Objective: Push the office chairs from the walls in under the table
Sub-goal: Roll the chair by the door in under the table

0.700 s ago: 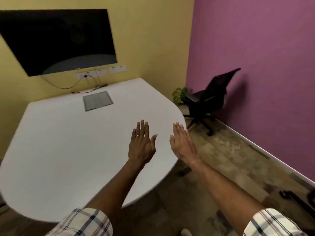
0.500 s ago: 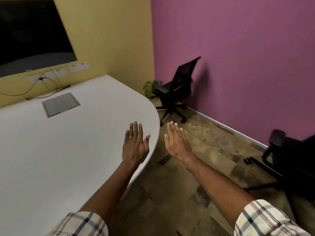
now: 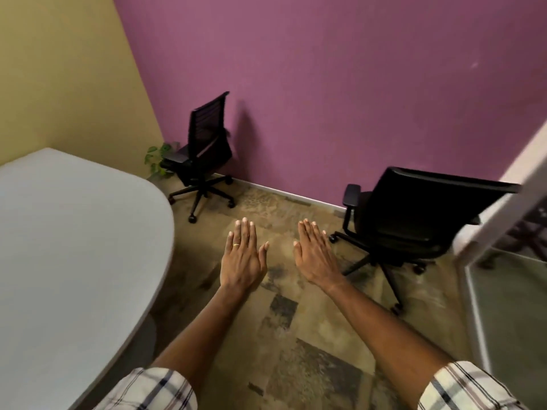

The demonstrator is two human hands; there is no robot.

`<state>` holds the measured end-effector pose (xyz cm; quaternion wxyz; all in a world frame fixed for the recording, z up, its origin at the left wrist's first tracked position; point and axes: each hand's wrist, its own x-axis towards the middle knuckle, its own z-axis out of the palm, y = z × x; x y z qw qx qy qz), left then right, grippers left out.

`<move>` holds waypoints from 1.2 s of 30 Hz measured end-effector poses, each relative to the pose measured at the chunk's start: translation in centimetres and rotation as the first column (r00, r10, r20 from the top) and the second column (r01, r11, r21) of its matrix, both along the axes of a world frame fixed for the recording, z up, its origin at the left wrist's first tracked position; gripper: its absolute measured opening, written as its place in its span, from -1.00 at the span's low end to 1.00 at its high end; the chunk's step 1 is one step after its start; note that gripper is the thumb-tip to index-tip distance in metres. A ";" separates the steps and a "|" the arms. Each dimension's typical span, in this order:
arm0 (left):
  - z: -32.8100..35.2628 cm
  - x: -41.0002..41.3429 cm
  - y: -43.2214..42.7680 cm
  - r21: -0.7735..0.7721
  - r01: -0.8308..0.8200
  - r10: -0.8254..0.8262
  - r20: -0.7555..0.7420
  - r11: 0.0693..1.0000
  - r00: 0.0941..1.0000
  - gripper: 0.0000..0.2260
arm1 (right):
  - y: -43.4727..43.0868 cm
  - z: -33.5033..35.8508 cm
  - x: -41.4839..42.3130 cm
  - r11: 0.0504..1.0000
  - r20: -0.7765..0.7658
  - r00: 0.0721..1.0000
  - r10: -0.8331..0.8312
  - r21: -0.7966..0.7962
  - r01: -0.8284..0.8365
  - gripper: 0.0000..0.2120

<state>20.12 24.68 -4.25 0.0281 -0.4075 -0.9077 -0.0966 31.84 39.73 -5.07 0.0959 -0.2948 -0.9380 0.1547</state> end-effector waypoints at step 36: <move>4.6 21.1 44.4 0.062 0.679 -0.674 -0.081 0.731 0.734 -0.37 | 34.0 4.4 31.0 0.725 -0.152 0.727 -0.670 0.080 0.685 -0.43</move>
